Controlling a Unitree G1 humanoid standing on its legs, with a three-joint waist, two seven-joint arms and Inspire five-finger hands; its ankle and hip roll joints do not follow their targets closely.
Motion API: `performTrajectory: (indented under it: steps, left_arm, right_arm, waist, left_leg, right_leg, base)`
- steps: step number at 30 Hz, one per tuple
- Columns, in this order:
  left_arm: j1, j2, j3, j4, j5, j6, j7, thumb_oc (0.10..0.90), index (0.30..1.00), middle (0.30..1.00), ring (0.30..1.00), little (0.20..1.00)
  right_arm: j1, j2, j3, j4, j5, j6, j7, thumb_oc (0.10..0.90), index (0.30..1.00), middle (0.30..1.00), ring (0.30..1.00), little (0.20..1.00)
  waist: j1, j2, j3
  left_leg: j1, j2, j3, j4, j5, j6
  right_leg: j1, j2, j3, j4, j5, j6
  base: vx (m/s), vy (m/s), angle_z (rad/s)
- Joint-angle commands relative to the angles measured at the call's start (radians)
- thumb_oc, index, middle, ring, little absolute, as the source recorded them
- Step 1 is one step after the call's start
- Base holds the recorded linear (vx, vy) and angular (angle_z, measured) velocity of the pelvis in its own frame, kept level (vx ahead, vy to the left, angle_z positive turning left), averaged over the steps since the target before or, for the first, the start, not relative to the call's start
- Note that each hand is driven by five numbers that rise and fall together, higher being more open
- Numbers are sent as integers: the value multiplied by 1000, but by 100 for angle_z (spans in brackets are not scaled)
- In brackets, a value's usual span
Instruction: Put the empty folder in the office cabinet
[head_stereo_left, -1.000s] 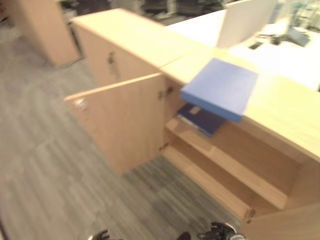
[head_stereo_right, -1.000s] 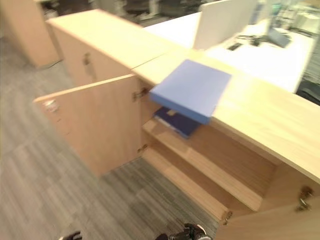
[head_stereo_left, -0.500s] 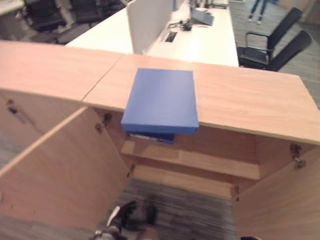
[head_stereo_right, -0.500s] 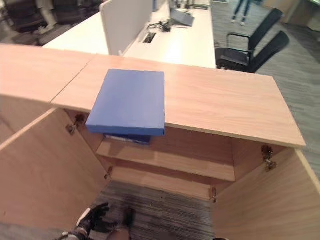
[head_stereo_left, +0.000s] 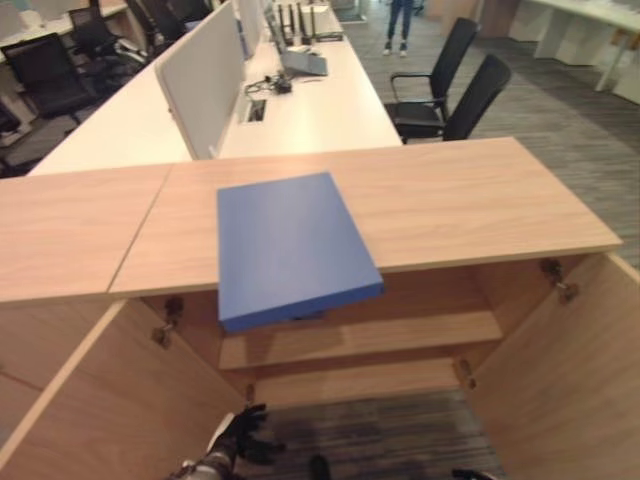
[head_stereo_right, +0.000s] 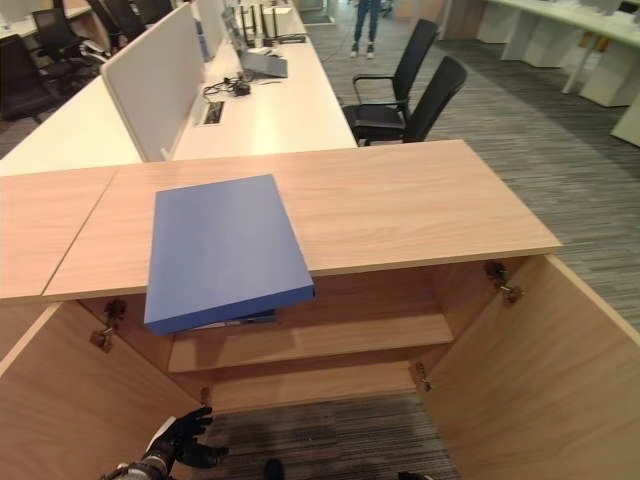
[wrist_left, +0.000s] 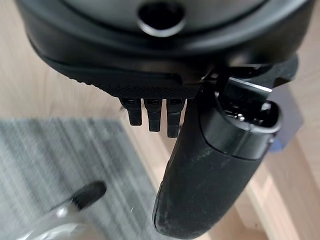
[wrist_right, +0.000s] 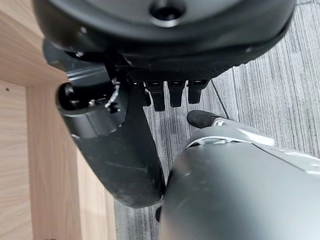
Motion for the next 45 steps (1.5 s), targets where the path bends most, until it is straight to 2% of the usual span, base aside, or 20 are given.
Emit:
performTrajectory:
  steps: [1, 9, 16, 17, 18, 19, 21, 25, 27, 28, 29, 30, 31, 34, 36, 37, 38, 41, 45]
  left_arm:
    - [-15, 8, 47, -64, -1, -29, 7, 800, 900, 900, 900, 900]
    - [-15, -11, 46, -48, -32, -30, 1, 800, 900, 900, 900, 900]
    - [-19, -132, 110, 86, -446, 8, -30, 800, 900, 900, 900, 900]
    - [-12, -146, 125, 38, -537, 3, -24, 800, 900, 900, 900, 900]
    - [-12, -146, 125, 37, -537, 4, -24, 800, 900, 900, 900, 900]
    - [14, -143, 152, -61, -593, -1, -7, 800, 900, 900, 900, 900]
    - [26, -141, 158, -106, -602, 1, 4, 800, 900, 900, 900, 900]
    - [100, -147, 267, -372, -685, -32, 70, 800, 900, 900, 900, 900]
    - [119, -143, 336, -508, -659, -57, 111, 800, 900, 900, 900, 900]
    - [117, -142, 400, -597, -602, -89, 161, 800, 900, 900, 900, 900]
    - [118, -143, 400, -601, -600, -87, 163, 800, 900, 900, 900, 900]
    - [98, -143, 438, -646, -567, -115, 211, 800, 900, 900, 900, 900]
    - [57, -153, 502, -728, -496, -150, 291, 800, 900, 900, 900, 900]
    - [22, -141, 543, -803, -401, -168, 351, 800, 900, 900, 900, 900]
    - [16, -130, 593, -866, -319, -191, 400, 800, 900, 900, 900, 900]
    - [-2, -116, 632, -897, -219, -192, 464, 800, 900, 900, 900, 900]
    - [-2, -117, 631, -900, -214, -190, 468, 800, 900, 900, 900, 900]
    - [-39, -82, 661, -936, -79, -187, 549, 800, 900, 900, 900, 900]
    - [-96, -38, 682, -962, 89, -162, 664, 800, 900, 900, 900, 900]
  right_arm:
    - [-41, -39, 29, -4, -31, -8, 6, 800, 900, 900, 900, 900]
    - [-53, -28, 55, -22, -24, -11, -3, 800, 900, 900, 900, 900]
    - [-38, -10, 60, -11, -3, 0, 10, 800, 900, 900, 900, 900]
    - [-43, -4, 65, 3, -1, 7, 13, 800, 900, 900, 900, 900]
    - [-43, -4, 65, 3, -1, 7, 13, 800, 900, 900, 900, 900]
    - [-47, 0, 69, 10, 4, 10, 8, 800, 900, 900, 900, 900]
    - [-47, 2, 70, 14, 5, 13, 6, 800, 900, 900, 900, 900]
    - [-58, -3, 70, 31, 0, 18, 0, 800, 900, 900, 900, 900]
    - [-61, -7, 73, 46, -11, 18, -8, 800, 900, 900, 900, 900]
    - [-50, -11, 69, 57, -12, 17, -15, 800, 900, 900, 900, 900]
    - [-51, -11, 69, 57, -12, 17, -15, 800, 900, 900, 900, 900]
    - [-45, -13, 62, 61, -5, 17, -20, 800, 900, 900, 900, 900]
    - [-36, -13, 45, 73, 12, 17, -34, 800, 900, 900, 900, 900]
    - [-27, -14, 34, 84, 30, 14, -47, 800, 900, 900, 900, 900]
    - [-17, -11, 29, 90, 43, 7, -57, 800, 900, 900, 900, 900]
    - [-4, -3, 29, 97, 45, 1, -65, 800, 900, 900, 900, 900]
    - [-5, -1, 29, 97, 45, 1, -66, 800, 900, 900, 900, 900]
    - [8, 17, 41, 95, 46, -4, -69, 800, 900, 900, 900, 900]
    - [-1, 35, 63, 95, 29, -15, -91, 800, 900, 900, 900, 900]
  waist:
    - [38, 23, 30]
    - [51, 8, 22]
    - [58, 11, 16]
    - [66, 15, 13]
    - [66, 15, 13]
    - [83, 17, 12]
    - [89, 19, 11]
    - [129, 24, 24]
    - [152, 24, 37]
    - [174, 22, 56]
    - [172, 22, 56]
    - [186, 17, 69]
    - [198, 5, 89]
    - [205, -1, 91]
    - [213, 1, 78]
    - [220, 1, 61]
    - [219, -1, 61]
    - [226, -5, 47]
    - [223, -4, 23]
  left_leg:
    - [73, 1, -31, 1, -140, -29]
    - [70, 13, -27, 1, -133, -40]
    - [69, 55, -39, 1, -104, -72]
    - [67, 75, -48, 1, -89, -87]
    - [67, 75, -49, 1, -89, -87]
    - [61, 100, -62, 1, -67, -103]
    - [58, 112, -65, 1, -59, -110]
    - [36, 159, -92, 12, -15, -138]
    - [7, 181, -109, 33, 0, -151]
    - [-27, 196, -123, 70, 7, -164]
    - [-29, 196, -124, 73, 6, -164]
    - [-52, 200, -123, 104, 5, -166]
    - [-97, 200, -80, 184, -6, -161]
    - [-122, 189, -19, 219, -21, -150]
    - [-118, 183, 8, 200, -12, -152]
    - [-97, 163, 7, 155, -2, -146]
    - [-94, 161, 7, 148, 2, -146]
    - [-73, 141, 5, 72, 42, -152]
    - [-51, 121, 5, 4, 58, -154]
  right_leg:
    - [-22, 4, -128, 36, 99, 16]
    - [-7, 37, -137, -27, 83, 5]
    - [26, 89, -142, -70, 48, -25]
    - [39, 114, -147, -86, 37, -38]
    - [40, 115, -148, -87, 37, -38]
    - [52, 149, -150, -108, 22, -54]
    - [57, 162, -152, -118, 18, -61]
    - [70, 220, -162, -137, -10, -90]
    - [70, 246, -170, -137, -26, -104]
    - [76, 259, -182, -137, -36, -118]
    - [76, 260, -183, -137, -37, -118]
    - [81, 262, -193, -137, -39, -125]
    - [89, 258, -226, -137, -43, -133]
    - [91, 257, -249, -137, -48, -137]
    - [97, 261, -256, -137, -52, -136]
    - [103, 258, -262, -137, -52, -131]
    - [104, 257, -264, -137, -52, -130]
    - [114, 243, -285, -137, -48, -122]
    - [117, 236, -302, -137, -43, -105]
  base:
    - [12, 2, -19]
    - [9, -60, -3]
    - [8, -156, -2]
    - [4, -172, 7]
    - [-14, -278, 20]
    - [-18, -166, 20]
    - [-25, -173, 10]
    - [-60, -211, 17]
    - [-97, -237, 14]
    - [-90, -187, 16]
    - [-89, -170, 28]
    - [-106, -142, 32]
    - [-135, -167, 40]
    - [-48, -52, 46]
    - [54, 21, 57]
    - [79, 49, 34]
    - [71, 55, 19]
    - [56, 49, 16]
    - [58, 57, 20]
